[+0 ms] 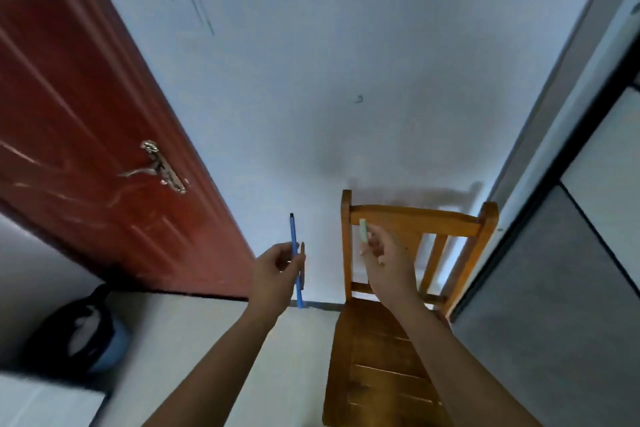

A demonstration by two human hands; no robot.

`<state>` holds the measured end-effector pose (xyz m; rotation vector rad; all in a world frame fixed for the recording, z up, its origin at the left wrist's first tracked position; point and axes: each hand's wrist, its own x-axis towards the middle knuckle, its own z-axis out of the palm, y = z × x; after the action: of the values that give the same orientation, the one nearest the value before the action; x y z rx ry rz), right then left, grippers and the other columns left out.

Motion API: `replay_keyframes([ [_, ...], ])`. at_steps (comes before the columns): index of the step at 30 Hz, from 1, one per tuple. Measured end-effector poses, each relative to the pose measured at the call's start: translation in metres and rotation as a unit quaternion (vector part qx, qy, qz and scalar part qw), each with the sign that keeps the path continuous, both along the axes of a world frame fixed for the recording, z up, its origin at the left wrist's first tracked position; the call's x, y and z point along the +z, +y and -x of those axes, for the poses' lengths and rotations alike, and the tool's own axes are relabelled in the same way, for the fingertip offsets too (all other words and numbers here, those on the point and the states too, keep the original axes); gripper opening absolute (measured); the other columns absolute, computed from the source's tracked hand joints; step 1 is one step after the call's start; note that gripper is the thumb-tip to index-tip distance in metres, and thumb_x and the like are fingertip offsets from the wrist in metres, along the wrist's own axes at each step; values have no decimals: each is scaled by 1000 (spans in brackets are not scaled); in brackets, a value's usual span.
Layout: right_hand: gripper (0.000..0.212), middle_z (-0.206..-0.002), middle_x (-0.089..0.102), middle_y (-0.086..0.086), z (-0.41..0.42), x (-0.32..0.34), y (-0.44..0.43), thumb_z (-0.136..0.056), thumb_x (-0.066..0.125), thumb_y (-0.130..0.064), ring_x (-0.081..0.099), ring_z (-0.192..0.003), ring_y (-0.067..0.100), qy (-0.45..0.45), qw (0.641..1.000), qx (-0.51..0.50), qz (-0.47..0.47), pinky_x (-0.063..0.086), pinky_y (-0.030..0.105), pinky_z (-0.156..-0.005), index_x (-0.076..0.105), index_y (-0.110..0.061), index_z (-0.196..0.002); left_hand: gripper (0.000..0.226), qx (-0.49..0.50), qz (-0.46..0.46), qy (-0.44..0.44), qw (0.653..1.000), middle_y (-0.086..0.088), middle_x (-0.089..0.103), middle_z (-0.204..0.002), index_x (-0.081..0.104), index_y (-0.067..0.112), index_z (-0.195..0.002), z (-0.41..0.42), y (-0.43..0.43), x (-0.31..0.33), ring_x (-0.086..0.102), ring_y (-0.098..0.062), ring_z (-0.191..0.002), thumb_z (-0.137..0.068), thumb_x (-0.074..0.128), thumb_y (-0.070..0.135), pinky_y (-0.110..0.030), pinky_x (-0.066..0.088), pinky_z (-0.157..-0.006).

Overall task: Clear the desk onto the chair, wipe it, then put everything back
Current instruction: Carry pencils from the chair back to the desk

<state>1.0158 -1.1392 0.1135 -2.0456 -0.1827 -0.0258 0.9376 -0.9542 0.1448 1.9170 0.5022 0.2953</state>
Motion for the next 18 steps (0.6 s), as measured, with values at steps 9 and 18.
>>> replay_keyframes([
  [9,27,-96,65,-20,95,36,114,-100,59,-32,61,-89,-7,-30,957,284,-56,46,7,-71,59,-31,-127,14,279,-5,-51,959,-3,72,-78,72,30,-86,194,62,40,65,-11,-66,-92,69,18,-42,61,-71],
  [18,33,-91,69,-14,296,70,302,-94,67,-24,65,-81,1,-51,863,498,-67,45,10,-71,62,-27,-128,4,499,-12,-98,861,-4,70,-73,72,22,-89,455,169,58,66,-18,-66,-91,70,19,-26,57,-62],
])
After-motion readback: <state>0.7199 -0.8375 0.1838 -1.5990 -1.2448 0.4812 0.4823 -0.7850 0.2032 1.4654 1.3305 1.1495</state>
